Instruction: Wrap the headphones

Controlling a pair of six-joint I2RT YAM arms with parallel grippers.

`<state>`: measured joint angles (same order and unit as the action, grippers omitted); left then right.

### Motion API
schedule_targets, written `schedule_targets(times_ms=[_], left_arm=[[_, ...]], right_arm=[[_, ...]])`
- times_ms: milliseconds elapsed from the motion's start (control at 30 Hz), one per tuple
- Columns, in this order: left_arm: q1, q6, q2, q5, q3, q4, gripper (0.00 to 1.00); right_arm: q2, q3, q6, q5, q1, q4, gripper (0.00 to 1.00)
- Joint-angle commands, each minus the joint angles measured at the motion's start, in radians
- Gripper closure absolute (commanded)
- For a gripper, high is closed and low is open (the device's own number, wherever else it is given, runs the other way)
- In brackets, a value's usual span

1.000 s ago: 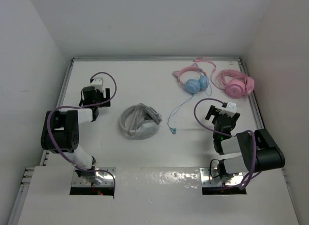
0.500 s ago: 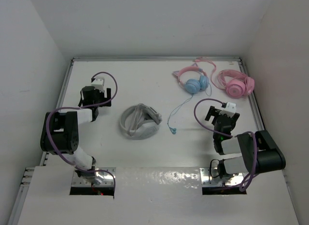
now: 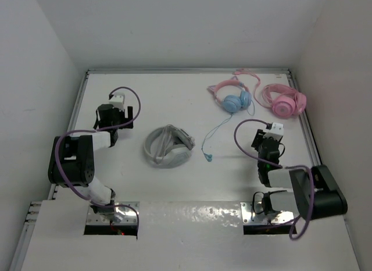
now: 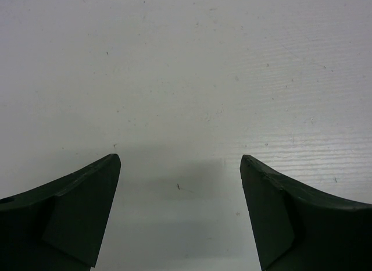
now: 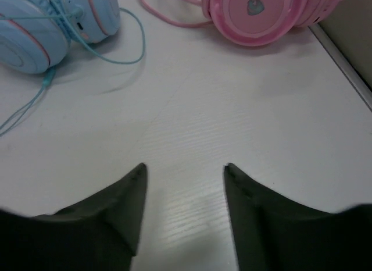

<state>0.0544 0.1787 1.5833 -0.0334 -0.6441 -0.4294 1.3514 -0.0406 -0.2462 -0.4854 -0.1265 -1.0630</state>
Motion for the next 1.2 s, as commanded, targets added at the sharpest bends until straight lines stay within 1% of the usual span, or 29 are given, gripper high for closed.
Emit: schedule_targets(times_ms=[0,33,67,100,133,167,200,233,267,300,333,367,400,433,467,500,567,600,667,700,833,967,1000,1100,1167], left_arm=[[0.016,0.001,-0.037,0.003,0.0,-0.035,0.18],[0.018,-0.001,-0.034,0.0,0.0,-0.037,0.18],[0.019,-0.002,-0.031,-0.003,-0.002,-0.037,0.18],[0.019,-0.002,-0.029,-0.01,-0.005,-0.035,0.18],[0.019,-0.002,-0.029,-0.011,-0.006,-0.034,0.18],[0.018,-0.001,-0.031,-0.016,-0.006,-0.031,0.18],[0.018,-0.001,-0.032,-0.014,-0.006,-0.026,0.18],[0.018,0.001,-0.035,-0.011,-0.005,-0.028,0.18],[0.018,0.002,-0.039,-0.01,0.0,-0.028,0.18],[0.019,0.004,-0.045,-0.008,0.003,-0.031,0.18],[0.018,0.005,-0.046,-0.005,0.006,-0.034,0.18],[0.018,0.005,-0.048,-0.008,0.009,-0.032,0.18],[0.018,0.005,-0.049,-0.011,0.008,-0.032,0.18],[0.018,0.01,-0.048,-0.014,0.008,-0.032,0.19],[0.019,0.008,-0.048,-0.016,0.006,-0.029,0.18],[0.018,0.01,-0.046,-0.016,0.006,-0.031,0.19],[0.019,0.011,-0.045,-0.02,0.006,-0.029,0.19],[0.019,0.011,-0.045,-0.023,0.004,-0.028,0.19],[0.022,0.013,-0.04,-0.029,0.003,-0.026,0.19],[0.024,0.013,-0.04,-0.034,0.003,-0.028,0.19],[0.03,0.015,-0.039,-0.051,-0.002,-0.023,0.19],[0.035,0.011,-0.036,-0.06,-0.006,-0.016,0.19],[0.036,0.011,-0.034,-0.068,-0.006,-0.014,0.19],[0.036,0.011,-0.039,-0.083,-0.005,-0.012,0.19],[0.038,0.018,-0.042,-0.092,-0.002,-0.012,0.19]], right_arm=[[-0.19,-0.069,0.027,0.09,-0.002,0.292,0.55],[-0.263,-0.118,0.027,0.093,-0.002,0.352,0.68],[-0.285,-0.216,0.039,0.094,-0.002,0.427,0.74],[-0.288,-0.272,0.042,0.085,-0.002,0.457,0.63],[-0.253,-0.335,0.042,0.077,-0.001,0.489,0.47],[-0.217,-0.4,0.042,0.076,-0.001,0.565,0.36],[-0.171,-0.544,0.06,0.093,0.001,0.613,0.23],[-0.119,-0.623,0.065,0.112,-0.001,0.661,0.15],[-0.009,-0.695,0.065,0.135,-0.001,0.758,0.08],[0.049,-0.834,0.05,0.165,-0.001,0.8,0.01],[0.104,-0.901,0.039,0.201,-0.001,0.833,0.01],[0.214,-0.957,0.032,0.2,-0.001,0.878,0.01],[0.269,-1.064,0.019,0.194,-0.001,0.9,0.01],[0.325,-1.122,0.013,0.162,0.001,0.92,0.01],[0.38,-1.236,-0.001,0.153,0.001,0.984,0.01],[0.487,-1.289,-0.001,0.151,0.001,1.02,0.01],[0.586,-1.39,-0.01,0.153,0.001,1.107,0.01],[0.674,-1.471,-0.024,0.139,0.001,1.129,0.01],[0.745,-1.554,-0.051,0.087,0.001,1.173,0.01],[0.799,-1.567,-0.057,0.071,0.001,1.181,0.01],[0.871,-1.572,-0.077,0.076,0.001,1.18,0.05],[0.878,-1.52,-0.105,0.085,0.001,1.161,0.17],[0.873,-1.515,-0.104,0.096,0.001,1.16,0.25],[0.844,-1.484,-0.087,0.111,0.002,1.143,0.38],[0.821,-1.473,-0.064,0.114,0.001,1.147,0.59]])
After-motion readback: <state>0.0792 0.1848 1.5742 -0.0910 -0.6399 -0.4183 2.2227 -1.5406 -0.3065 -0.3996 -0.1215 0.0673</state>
